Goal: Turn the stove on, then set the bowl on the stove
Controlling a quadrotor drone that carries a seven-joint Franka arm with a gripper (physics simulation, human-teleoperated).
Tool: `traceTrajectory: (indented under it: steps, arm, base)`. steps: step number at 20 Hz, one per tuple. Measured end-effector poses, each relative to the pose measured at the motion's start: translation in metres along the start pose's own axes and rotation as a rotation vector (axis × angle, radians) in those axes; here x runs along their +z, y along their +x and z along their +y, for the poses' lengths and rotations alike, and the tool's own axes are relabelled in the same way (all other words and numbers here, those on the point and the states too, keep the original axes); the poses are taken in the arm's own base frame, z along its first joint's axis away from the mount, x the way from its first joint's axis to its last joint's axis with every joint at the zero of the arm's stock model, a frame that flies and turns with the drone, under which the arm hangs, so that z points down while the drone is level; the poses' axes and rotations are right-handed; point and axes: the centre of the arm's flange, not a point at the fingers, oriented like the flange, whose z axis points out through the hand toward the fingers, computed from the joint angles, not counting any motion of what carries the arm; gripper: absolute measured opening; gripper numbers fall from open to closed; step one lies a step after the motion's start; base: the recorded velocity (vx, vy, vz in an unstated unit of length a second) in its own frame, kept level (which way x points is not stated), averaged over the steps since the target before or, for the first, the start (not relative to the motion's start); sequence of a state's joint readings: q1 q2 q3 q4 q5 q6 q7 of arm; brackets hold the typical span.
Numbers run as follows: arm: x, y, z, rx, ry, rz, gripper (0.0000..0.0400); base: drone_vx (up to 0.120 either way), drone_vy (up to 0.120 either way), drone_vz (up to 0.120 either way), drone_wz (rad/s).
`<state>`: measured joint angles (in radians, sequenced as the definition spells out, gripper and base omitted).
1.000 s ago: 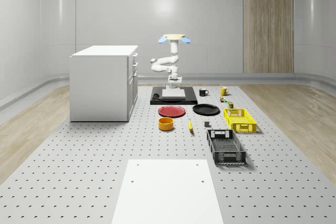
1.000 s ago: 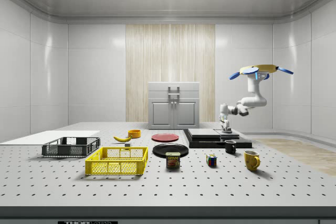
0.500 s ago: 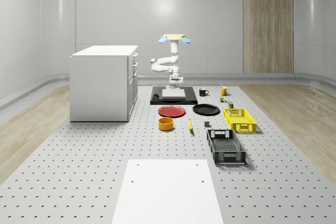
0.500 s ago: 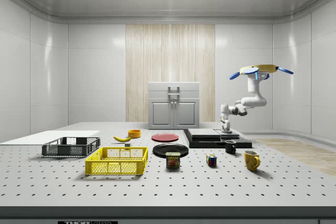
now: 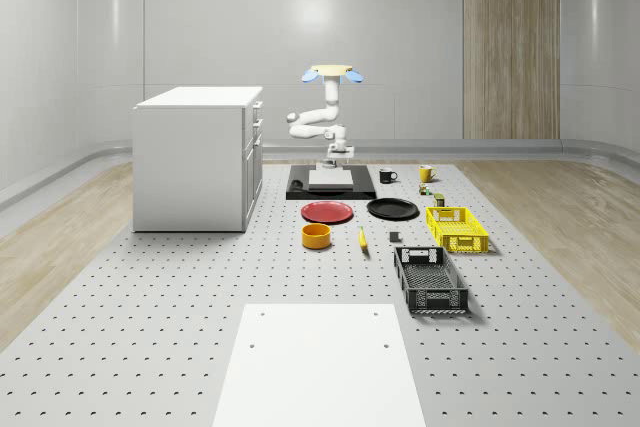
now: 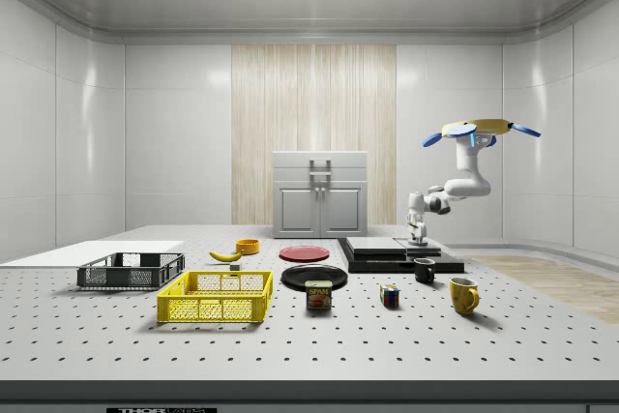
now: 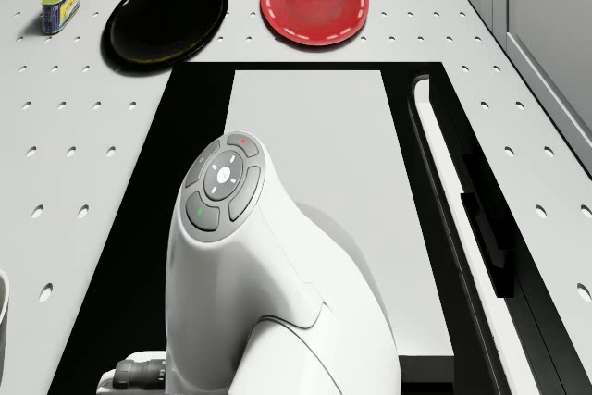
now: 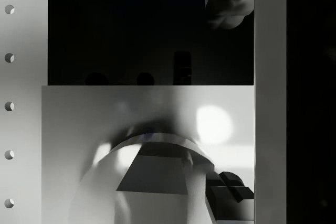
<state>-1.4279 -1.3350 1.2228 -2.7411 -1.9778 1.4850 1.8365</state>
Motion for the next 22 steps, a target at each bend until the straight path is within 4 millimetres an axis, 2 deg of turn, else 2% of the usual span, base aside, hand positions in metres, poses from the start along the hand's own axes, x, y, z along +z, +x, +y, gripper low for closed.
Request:
traceTrajectory:
  steps: [6, 14, 22]
  arm:
    - [0.000, -0.011, -0.011, 0.000, 0.000, 0.000, 0.0400]
    - [0.000, 0.006, 0.006, 0.000, 0.000, 0.000, 0.0400]
    - [0.000, 0.033, 0.033, 0.000, 0.000, 0.000, 0.0400]
  base:
    - [0.000, 0.000, 0.000, 0.000]
    - [0.000, 0.000, 0.000, 0.000]
    - [0.115, 0.000, 0.000, 0.000]
